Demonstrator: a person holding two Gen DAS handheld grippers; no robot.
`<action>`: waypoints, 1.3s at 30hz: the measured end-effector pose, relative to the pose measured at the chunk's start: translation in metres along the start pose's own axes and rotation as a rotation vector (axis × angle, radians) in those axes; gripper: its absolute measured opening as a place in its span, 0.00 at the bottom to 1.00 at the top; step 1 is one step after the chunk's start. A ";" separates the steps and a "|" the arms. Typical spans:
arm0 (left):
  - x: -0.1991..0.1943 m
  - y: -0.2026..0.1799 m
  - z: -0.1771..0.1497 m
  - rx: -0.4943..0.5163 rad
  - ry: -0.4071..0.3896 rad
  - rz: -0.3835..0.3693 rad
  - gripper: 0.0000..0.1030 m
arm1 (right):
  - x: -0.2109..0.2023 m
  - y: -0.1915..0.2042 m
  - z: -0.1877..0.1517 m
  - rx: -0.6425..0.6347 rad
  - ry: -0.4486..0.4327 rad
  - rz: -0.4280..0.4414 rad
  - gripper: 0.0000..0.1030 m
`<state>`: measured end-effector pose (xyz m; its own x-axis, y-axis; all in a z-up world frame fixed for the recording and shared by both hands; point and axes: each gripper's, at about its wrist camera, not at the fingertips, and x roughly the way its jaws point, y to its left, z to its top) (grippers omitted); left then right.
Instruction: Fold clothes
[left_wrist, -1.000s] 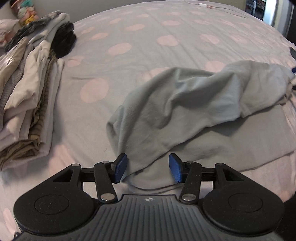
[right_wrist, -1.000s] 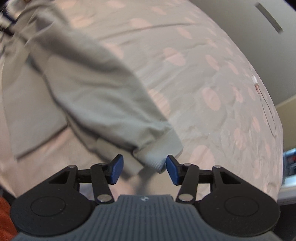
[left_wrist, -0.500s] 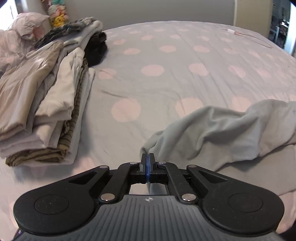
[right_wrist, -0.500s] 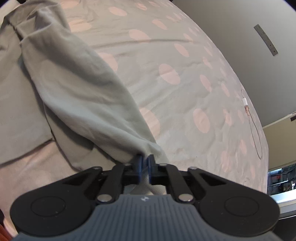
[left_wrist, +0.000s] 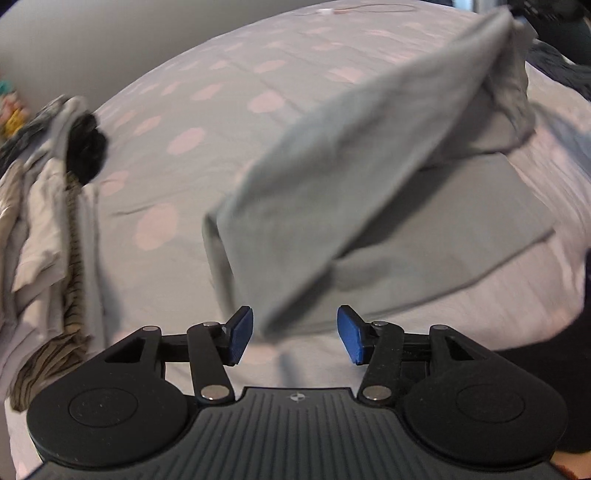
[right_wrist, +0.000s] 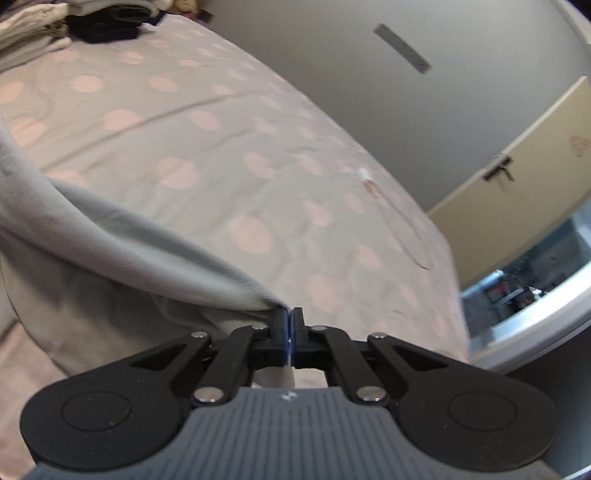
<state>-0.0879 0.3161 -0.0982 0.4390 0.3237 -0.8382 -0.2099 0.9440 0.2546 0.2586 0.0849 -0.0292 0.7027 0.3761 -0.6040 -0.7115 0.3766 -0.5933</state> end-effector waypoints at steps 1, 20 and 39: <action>0.002 -0.004 0.000 0.011 -0.011 0.009 0.58 | 0.000 -0.005 -0.004 0.008 0.010 -0.014 0.01; 0.014 -0.006 0.039 -0.312 -0.297 0.066 0.09 | -0.011 -0.068 -0.064 0.148 0.140 -0.165 0.01; -0.106 0.100 0.107 -0.359 -0.511 0.281 0.08 | -0.063 -0.110 0.021 0.280 -0.107 -0.224 0.01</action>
<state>-0.0617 0.3831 0.0679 0.6645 0.6259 -0.4083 -0.6139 0.7687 0.1794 0.2927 0.0379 0.0852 0.8480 0.3384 -0.4079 -0.5214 0.6710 -0.5271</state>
